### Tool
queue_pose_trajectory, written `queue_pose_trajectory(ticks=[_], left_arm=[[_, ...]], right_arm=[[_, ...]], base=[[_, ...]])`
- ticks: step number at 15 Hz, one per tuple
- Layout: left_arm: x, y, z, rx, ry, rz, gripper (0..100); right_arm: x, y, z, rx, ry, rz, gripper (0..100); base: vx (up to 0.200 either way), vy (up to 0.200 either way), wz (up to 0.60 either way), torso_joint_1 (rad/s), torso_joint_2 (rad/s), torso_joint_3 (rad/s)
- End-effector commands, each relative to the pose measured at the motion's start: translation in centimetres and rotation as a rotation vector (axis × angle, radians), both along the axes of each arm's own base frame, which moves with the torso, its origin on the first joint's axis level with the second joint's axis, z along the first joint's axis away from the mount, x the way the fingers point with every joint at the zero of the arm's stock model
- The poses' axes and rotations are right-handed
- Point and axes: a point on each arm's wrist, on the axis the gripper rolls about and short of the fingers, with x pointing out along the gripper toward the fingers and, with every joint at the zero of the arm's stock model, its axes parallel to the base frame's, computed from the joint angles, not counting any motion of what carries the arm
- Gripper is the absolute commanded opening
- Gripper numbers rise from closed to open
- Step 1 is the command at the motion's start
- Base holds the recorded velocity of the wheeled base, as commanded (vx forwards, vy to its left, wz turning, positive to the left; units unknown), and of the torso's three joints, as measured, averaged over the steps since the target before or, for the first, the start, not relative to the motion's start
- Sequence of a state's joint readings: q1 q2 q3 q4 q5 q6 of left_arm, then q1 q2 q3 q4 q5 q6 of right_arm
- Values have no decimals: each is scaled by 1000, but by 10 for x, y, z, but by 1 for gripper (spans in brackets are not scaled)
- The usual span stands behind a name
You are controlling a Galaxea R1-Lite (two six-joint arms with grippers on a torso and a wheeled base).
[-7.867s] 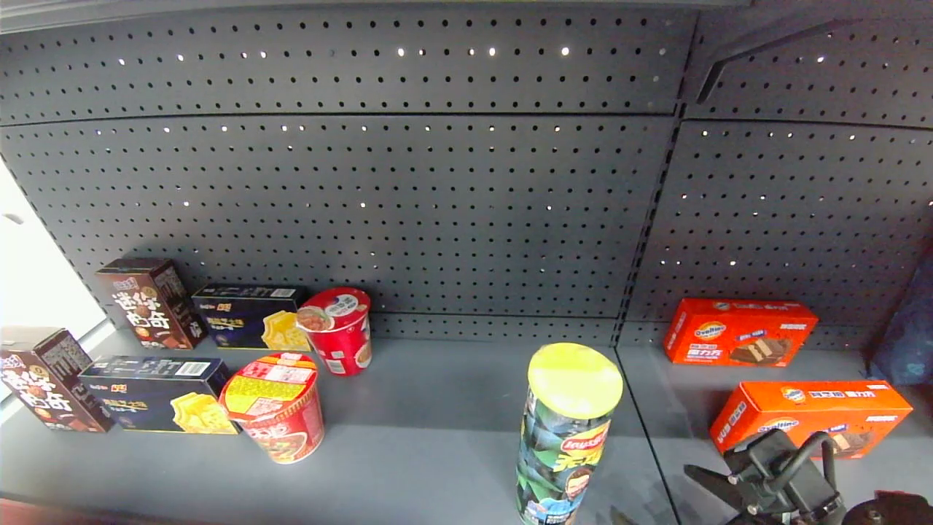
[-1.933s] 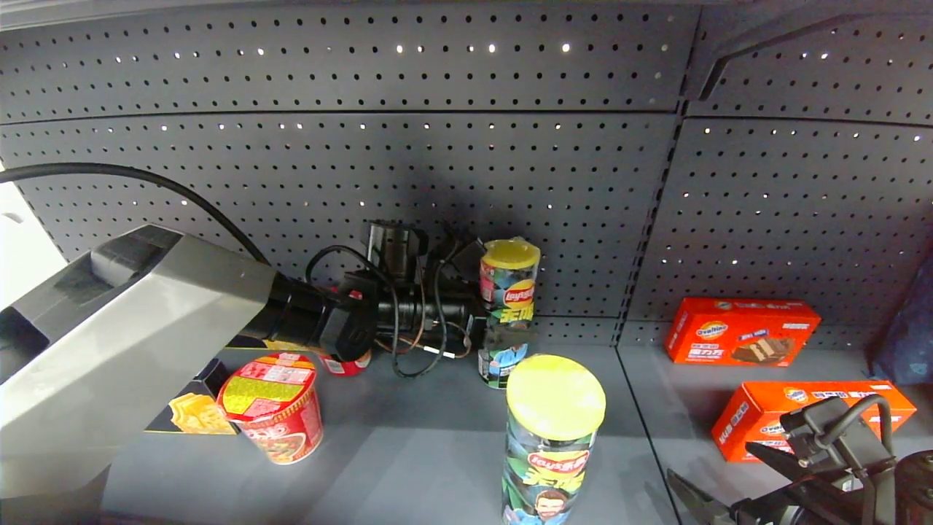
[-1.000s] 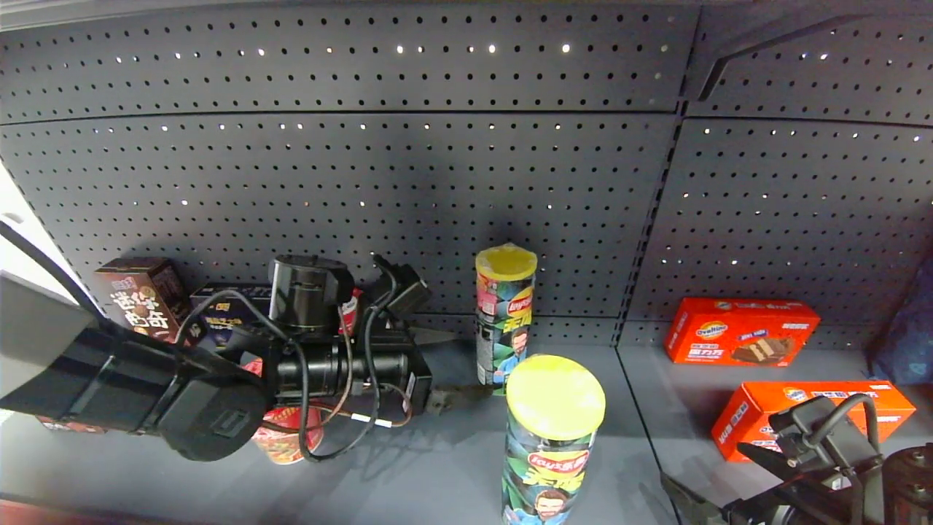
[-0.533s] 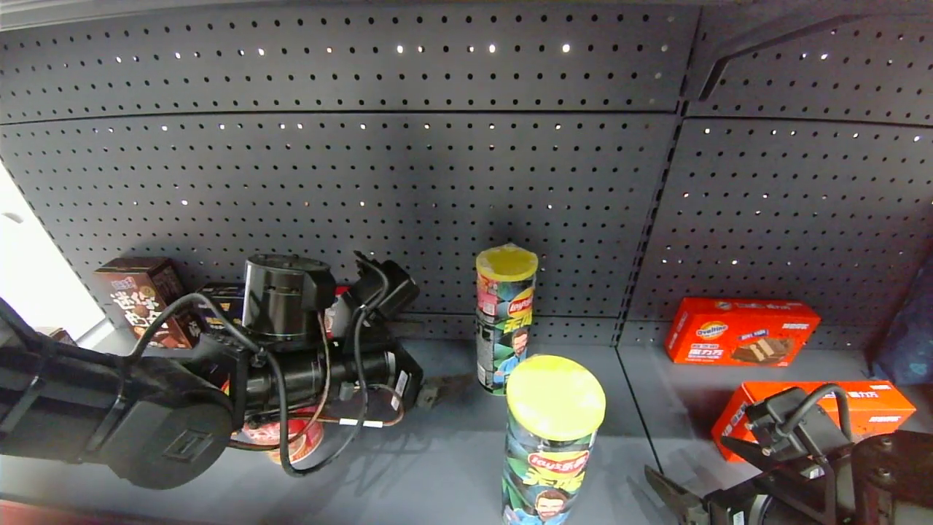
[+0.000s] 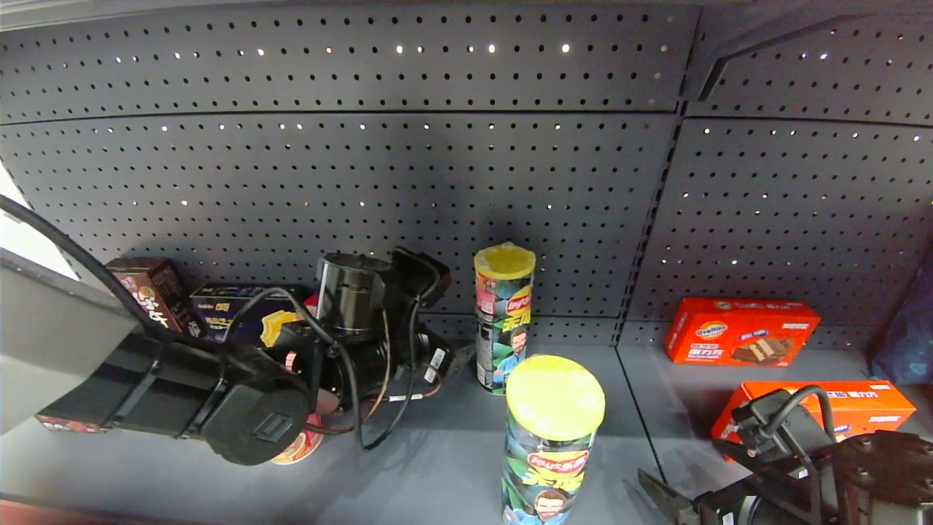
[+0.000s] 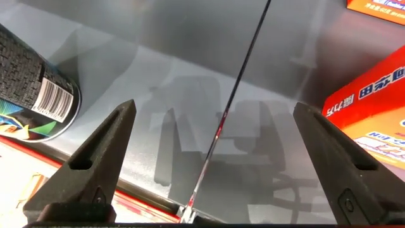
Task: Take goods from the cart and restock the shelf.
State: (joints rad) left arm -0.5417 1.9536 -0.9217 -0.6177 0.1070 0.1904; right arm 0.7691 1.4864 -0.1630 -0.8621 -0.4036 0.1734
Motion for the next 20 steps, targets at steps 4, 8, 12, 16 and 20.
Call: queue_pose_trajectory(ticks=[4,8,12,16,20], left_arm=[[20,-13,-15,5,7,-1,100],[20,-13,-17,7,10,0,100],[7,-2,6,-13,-28,14,100],[-23,16,27,-26,-54,19,100],[-34,22,33,-27,-70,35,100]], right_arm=[[0,0,-1,-2,3,0,100],[0,0,0,-1,1,-2,100],[1,5,-1,-5,5,18,100],[-5,23,-3,-9,8,107,100],[-5,40,-6,-19,13,157,100]], base=[[0,0,0,0,0,0],[0,0,0,0,0,0],[0,0,0,0,0,0],[0,0,0,0,0,0],[0,0,0,0,0,0]])
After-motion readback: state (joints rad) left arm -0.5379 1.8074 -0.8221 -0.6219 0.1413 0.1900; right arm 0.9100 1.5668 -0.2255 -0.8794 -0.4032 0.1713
